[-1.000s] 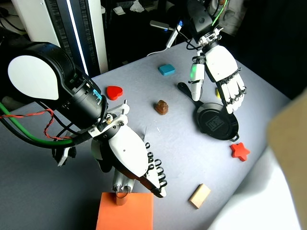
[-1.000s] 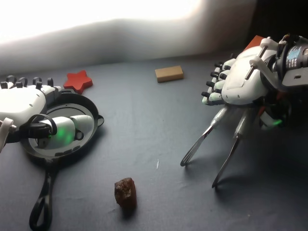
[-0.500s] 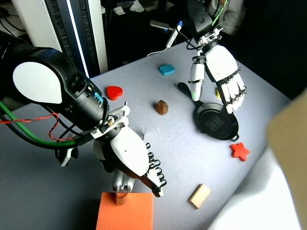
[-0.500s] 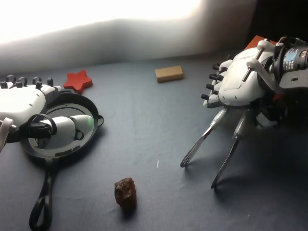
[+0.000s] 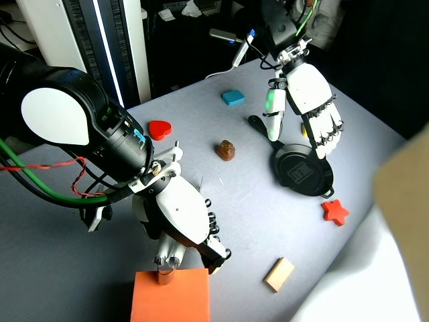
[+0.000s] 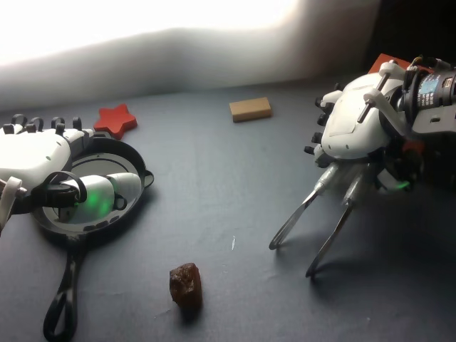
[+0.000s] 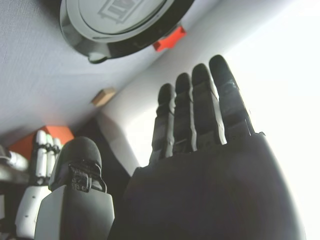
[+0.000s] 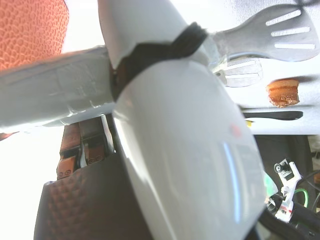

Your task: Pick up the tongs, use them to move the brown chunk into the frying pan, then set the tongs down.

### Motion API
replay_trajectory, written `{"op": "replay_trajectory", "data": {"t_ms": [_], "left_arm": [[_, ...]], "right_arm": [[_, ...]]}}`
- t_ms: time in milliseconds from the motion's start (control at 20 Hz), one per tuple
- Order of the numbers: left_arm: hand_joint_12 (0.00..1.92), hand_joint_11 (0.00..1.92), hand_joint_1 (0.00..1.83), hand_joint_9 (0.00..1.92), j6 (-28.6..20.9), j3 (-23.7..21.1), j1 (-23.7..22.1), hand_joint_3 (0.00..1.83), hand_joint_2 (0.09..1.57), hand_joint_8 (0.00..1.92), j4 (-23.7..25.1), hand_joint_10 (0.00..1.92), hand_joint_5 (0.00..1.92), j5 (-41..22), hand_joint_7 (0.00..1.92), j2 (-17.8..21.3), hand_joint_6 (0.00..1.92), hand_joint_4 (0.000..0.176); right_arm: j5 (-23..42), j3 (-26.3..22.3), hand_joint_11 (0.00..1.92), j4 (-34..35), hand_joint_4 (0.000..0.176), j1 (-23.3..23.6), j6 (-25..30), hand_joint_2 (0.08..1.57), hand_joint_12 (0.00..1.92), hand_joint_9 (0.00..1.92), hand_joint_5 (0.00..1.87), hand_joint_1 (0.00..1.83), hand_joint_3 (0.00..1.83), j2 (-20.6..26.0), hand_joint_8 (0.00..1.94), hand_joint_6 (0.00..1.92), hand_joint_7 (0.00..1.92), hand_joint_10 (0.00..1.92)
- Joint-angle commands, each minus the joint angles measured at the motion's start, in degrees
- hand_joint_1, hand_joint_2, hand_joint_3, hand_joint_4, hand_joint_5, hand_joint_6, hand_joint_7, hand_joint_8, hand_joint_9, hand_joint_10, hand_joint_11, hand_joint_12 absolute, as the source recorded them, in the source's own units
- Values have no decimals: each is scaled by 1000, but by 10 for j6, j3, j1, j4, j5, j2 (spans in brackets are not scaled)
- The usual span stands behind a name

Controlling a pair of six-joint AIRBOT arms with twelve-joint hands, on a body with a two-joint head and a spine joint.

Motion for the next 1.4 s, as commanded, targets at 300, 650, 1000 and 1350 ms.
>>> {"op": "replay_trajectory", "data": {"t_ms": [300,650,1000,1350], "left_arm": [[595,0,0,168,-5,2,-3,0,1204,0,33,2,164,-41,186,1,0,0],[570,0,0,163,-6,1,-4,0,1209,0,33,0,152,-41,184,1,0,0],[436,0,0,130,-6,1,-2,2,1214,1,33,1,134,-41,149,1,0,0],[474,0,23,136,-6,1,-2,3,1224,0,33,1,148,-41,161,1,0,0]], "right_arm": [[32,2,2,-16,0,0,-1,1196,1586,493,656,1070,4,2,36,212,755,568],[32,1,150,-16,0,1,-1,1188,1515,628,776,1061,0,3,25,162,868,510],[30,0,210,-16,0,12,0,1193,1481,652,822,1072,1,8,10,115,887,496],[25,-20,213,-16,0,31,-8,1195,1455,665,839,1064,1,28,1,73,887,444]]}}
